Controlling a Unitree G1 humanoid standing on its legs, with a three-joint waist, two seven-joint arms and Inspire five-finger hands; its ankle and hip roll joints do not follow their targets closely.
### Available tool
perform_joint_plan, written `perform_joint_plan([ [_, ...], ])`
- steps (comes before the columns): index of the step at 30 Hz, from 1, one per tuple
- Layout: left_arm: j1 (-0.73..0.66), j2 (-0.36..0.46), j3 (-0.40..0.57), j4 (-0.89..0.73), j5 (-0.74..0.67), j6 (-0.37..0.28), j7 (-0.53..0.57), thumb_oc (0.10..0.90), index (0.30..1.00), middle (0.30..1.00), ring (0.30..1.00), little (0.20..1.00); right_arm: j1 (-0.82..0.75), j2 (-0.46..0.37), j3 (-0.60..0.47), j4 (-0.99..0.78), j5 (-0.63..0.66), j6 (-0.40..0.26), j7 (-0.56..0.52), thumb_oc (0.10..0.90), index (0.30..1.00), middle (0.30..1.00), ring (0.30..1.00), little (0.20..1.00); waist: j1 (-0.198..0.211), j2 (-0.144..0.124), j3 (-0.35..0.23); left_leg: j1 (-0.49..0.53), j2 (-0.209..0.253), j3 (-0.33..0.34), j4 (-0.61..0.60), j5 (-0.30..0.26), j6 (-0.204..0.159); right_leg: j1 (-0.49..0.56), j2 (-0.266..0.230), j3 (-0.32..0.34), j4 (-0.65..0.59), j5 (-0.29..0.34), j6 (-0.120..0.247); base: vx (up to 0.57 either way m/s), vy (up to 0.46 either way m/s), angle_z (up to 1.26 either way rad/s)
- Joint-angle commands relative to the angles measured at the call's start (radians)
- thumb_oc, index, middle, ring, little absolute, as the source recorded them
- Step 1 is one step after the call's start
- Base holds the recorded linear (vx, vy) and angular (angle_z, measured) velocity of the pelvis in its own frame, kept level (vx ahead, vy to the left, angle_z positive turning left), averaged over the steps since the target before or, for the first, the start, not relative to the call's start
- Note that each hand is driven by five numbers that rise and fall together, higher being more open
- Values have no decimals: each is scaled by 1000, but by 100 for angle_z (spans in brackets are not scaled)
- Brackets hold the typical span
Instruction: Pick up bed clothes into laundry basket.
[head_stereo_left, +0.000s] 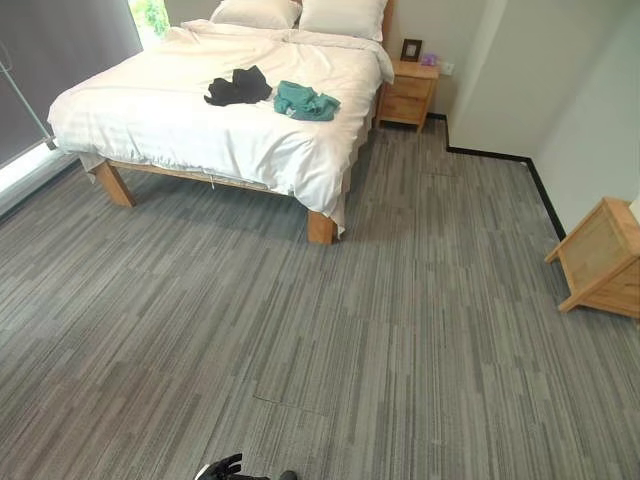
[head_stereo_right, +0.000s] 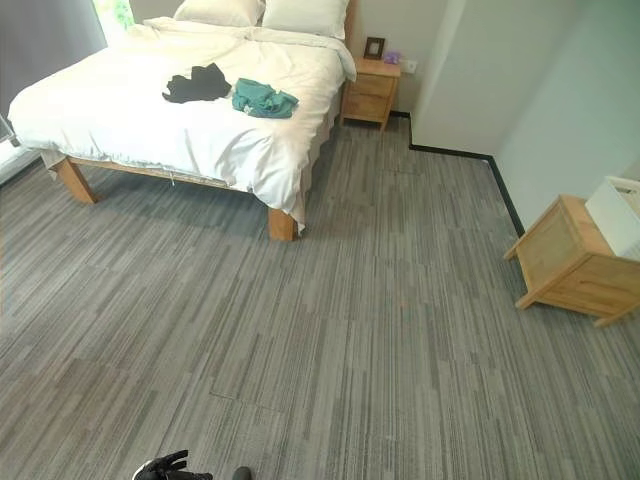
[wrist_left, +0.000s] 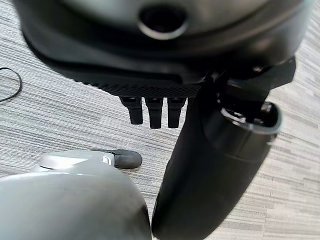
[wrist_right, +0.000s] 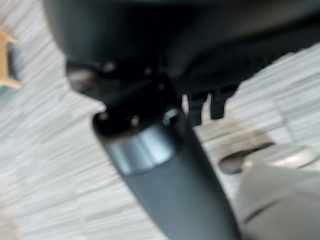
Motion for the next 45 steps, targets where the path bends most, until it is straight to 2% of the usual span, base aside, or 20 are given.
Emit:
perform_joint_plan([
  [1, -49, -10, -11, 9, 21, -37, -5, 800, 900, 900, 900, 900, 17, -5, 6, 13, -22, -12, 8, 800, 900, 900, 900, 900, 5, -12, -12, 37, 7, -1, -30, -70, -28, -31, -62, 142, -161, 155, 154, 0, 0, 0],
  [8, -62, -3, -33, 3, 41, -51, -4, 800, 900, 900, 900, 900, 2, -20, -9, 4, 18, -19, 20, 800, 900, 900, 900, 900, -1, -9, -22, 49, 9, 9, -30, -78, -30, -18, -64, 147, -172, 155, 157, 6, 3, 0],
  [12, -118, 61, -69, -138, 48, -79, 16, 800, 900, 900, 900, 900, -63, -69, -2, -212, 53, -60, 14, 800, 900, 900, 900, 900, -8, -3, -33, 62, 13, 17, -30, -81, -34, -5, -63, 157, -180, 154, 163, 32, 21, -18],
  [13, -118, 61, -69, -138, 48, -79, 16, 800, 900, 900, 900, 900, -63, -69, -2, -212, 53, -60, 14, 800, 900, 900, 900, 900, -8, -3, -33, 62, 13, 17, -30, -81, -34, -5, -63, 157, -180, 154, 163, -9, 12, -15],
  [14, -117, 97, -68, -302, 6, -99, 22, 800, 900, 900, 900, 900, -49, -96, 16, -432, -7, -99, -18, 800, 900, 900, 900, 900, -10, 1, -28, 61, 13, 16, -30, -80, -35, -5, -64, 157, -177, 154, 167, -23, 12, -3],
  [15, -108, 107, -64, -364, -24, -108, 14, 800, 900, 900, 900, 900, -39, -110, 28, -535, -38, -105, -18, 800, 900, 900, 900, 900, -10, 1, -30, 56, 13, 16, -30, -77, -36, -10, -65, 156, -176, 155, 168, 0, 0, 0],
  [19, -80, 142, -71, -607, -91, -141, -5, 800, 900, 900, 900, 900, -3, -164, 38, -830, -132, -136, -21, 800, 900, 900, 900, 900, -8, 0, -27, 50, 10, 9, -30, -76, -34, -14, -69, 150, -174, 156, 172, 0, 0, 0],
  [20, -80, 142, -71, -607, -91, -141, -5, 800, 900, 900, 900, 900, -3, -164, 38, -830, -132, -136, -21, 800, 900, 900, 900, 900, -8, 0, -27, 50, 10, 9, -30, -76, -34, -14, -69, 150, -174, 156, 172, 15, 6, 3],
  [21, -76, 145, -76, -674, -96, -150, -6, 800, 900, 900, 900, 900, 6, -166, 32, -887, -147, -146, -20, 800, 900, 900, 900, 900, -5, -1, -25, 49, 8, 5, -30, -76, -33, -13, -71, 145, -176, 156, 174, 16, 3, 4],
  [27, -57, 132, -71, -733, -91, -146, -1, 800, 900, 900, 900, 900, 36, -150, 33, -971, -161, -137, -5, 800, 900, 900, 900, 900, 1, -5, -16, 48, 8, -4, -30, -77, -31, -13, -72, 144, -172, 153, 174, 24, 5, 4],
  [32, -14, 132, -12, -730, -93, -140, 19, 800, 900, 900, 900, 900, 49, -149, 19, -1025, -174, -129, -3, 800, 900, 900, 900, 900, 10, -9, 0, 40, -2, -6, -30, -80, -20, -36, -81, 156, -152, 154, 178, 26, 26, 0],
  [36, 28, 150, 61, -750, -79, -145, 55, 800, 900, 900, 900, 900, 30, -146, 9, -1009, -188, -135, -19, 800, 900, 900, 900, 900, 33, -14, 15, 36, -17, -5, -15, -98, -4, -55, -100, 166, -135, 156, 188, 64, 70, -4],
  [40, 44, 165, 96, -833, -83, -144, 70, 800, 900, 900, 900, 900, 4, -153, 20, -1016, -218, -128, -23, 800, 900, 900, 900, 900, 47, -13, 55, -1, -43, -18, 69, -147, 26, -121, -126, 182, 20, 129, 189, 29, 97, -9],
  [41, 36, 165, 92, -836, -79, -143, 73, 800, 900, 900, 900, 900, 0, -149, 23, -1012, -216, -129, -25, 800, 900, 900, 900, 900, 45, -11, 66, 0, -50, -24, 81, -156, 34, -143, -133, 186, 80, 145, 188, 54, 110, -1],
  [44, 20, 179, 73, -883, -59, -135, 77, 800, 900, 900, 900, 900, 4, -133, 34, -1033, -208, -129, -26, 800, 900, 900, 900, 900, 25, -5, 106, 10, -61, -53, 130, -185, 50, -245, -124, 215, 328, 262, 151, 111, 88, 12],
  [45, 11, 181, 60, -897, -59, -130, 75, 800, 900, 900, 900, 900, 5, -127, 37, -1037, -200, -130, -26, 800, 900, 900, 900, 900, 18, 2, 119, 14, -52, -69, 145, -194, 49, -272, -106, 221, 387, 258, 140, 151, 15, 60],
])
